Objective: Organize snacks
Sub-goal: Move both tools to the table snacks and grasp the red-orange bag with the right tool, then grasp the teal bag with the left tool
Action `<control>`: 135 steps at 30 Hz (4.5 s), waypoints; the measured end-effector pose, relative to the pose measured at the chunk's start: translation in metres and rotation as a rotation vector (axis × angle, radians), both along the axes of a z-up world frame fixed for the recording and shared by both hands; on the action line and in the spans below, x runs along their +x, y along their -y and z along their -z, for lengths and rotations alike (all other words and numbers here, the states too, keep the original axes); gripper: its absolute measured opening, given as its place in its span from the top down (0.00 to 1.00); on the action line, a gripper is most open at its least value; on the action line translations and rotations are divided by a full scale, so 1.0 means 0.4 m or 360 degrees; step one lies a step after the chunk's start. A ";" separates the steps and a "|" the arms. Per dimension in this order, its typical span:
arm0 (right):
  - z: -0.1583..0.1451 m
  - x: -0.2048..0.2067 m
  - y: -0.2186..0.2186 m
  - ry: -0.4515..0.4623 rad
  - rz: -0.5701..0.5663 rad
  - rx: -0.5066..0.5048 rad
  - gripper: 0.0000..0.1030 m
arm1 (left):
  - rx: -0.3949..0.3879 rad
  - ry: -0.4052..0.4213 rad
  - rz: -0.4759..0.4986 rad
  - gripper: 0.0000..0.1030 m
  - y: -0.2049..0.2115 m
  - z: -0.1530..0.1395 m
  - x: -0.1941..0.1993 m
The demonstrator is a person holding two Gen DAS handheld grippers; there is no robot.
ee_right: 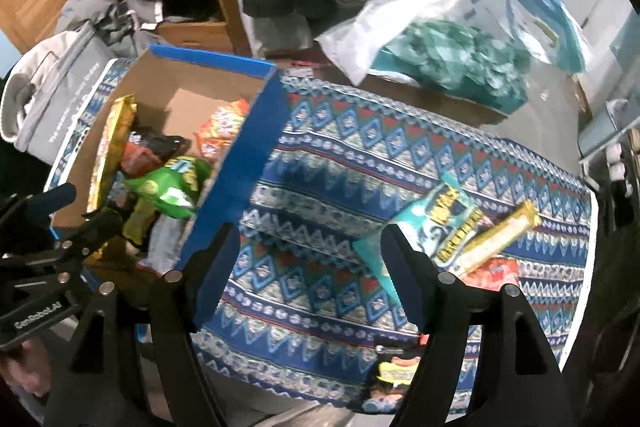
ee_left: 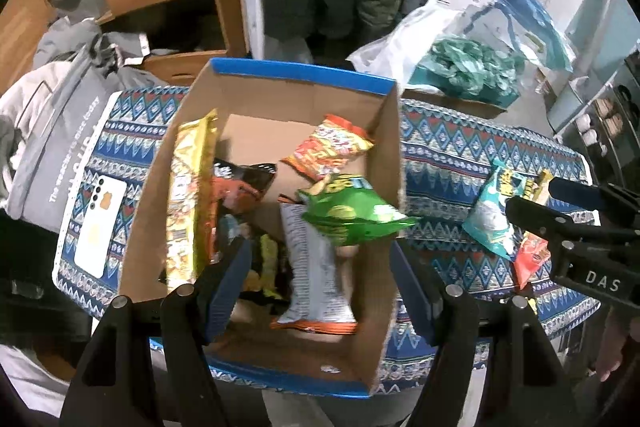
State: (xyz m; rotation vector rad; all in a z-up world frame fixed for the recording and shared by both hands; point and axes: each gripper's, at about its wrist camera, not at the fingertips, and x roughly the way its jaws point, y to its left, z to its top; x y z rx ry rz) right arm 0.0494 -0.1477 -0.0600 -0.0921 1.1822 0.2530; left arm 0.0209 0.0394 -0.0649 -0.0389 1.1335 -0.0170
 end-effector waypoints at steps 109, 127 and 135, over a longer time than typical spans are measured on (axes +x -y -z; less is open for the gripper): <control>0.588 0.016 0.747 -0.0564 0.0956 -0.0081 0.42 | 0.0029 -0.0483 0.0579 0.18 0.693 0.441 0.217; 0.390 -0.088 0.786 -0.0378 0.0881 -0.0155 0.47 | -0.0042 -0.0481 0.0541 0.18 0.827 0.443 0.257; 0.343 -0.085 0.754 -0.0356 0.0862 -0.0143 0.47 | -0.0031 -0.0431 0.0570 0.37 0.884 0.448 0.280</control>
